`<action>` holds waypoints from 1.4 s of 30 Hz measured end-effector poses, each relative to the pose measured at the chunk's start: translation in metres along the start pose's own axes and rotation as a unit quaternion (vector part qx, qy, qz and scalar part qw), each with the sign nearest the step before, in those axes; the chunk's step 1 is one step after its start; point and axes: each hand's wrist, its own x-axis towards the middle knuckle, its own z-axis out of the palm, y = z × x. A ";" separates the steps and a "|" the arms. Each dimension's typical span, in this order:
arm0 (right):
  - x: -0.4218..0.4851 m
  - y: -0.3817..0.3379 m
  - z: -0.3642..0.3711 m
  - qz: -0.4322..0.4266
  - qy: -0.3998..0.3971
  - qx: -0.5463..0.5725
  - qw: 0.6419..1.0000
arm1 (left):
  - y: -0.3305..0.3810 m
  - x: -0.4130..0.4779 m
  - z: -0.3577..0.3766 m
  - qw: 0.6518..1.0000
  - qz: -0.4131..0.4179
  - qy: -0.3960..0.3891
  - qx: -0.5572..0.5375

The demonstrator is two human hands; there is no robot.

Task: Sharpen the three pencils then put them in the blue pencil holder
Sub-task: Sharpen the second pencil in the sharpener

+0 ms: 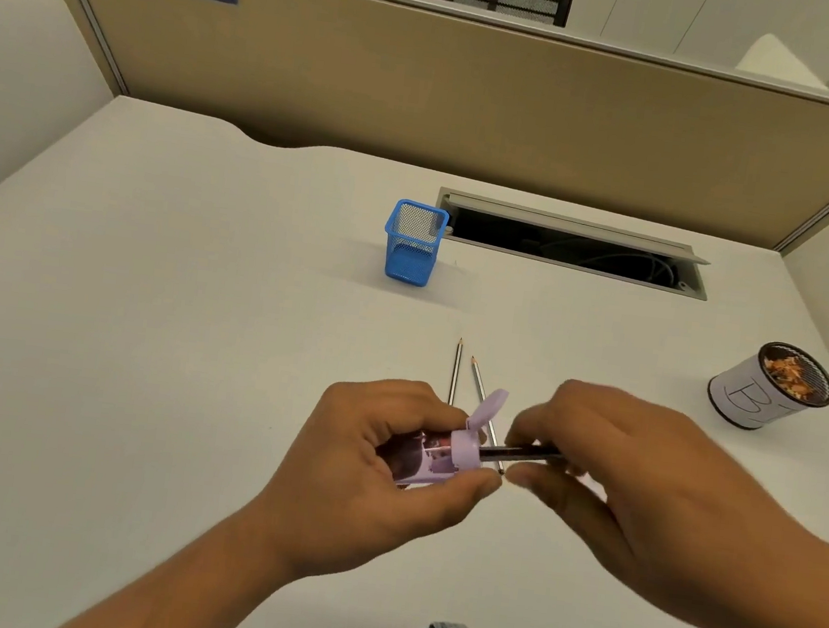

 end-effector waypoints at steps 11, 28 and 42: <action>0.010 -0.002 0.013 0.319 -0.127 0.429 0.835 | -0.012 -0.001 0.003 0.952 0.179 -0.020 0.249; 0.004 0.001 0.023 0.103 -0.038 0.139 0.984 | -0.020 -0.002 0.006 0.987 0.108 0.000 0.120; 0.006 0.022 0.030 -0.085 0.011 -0.055 0.995 | -0.032 -0.012 0.014 0.997 -0.055 -0.009 -0.049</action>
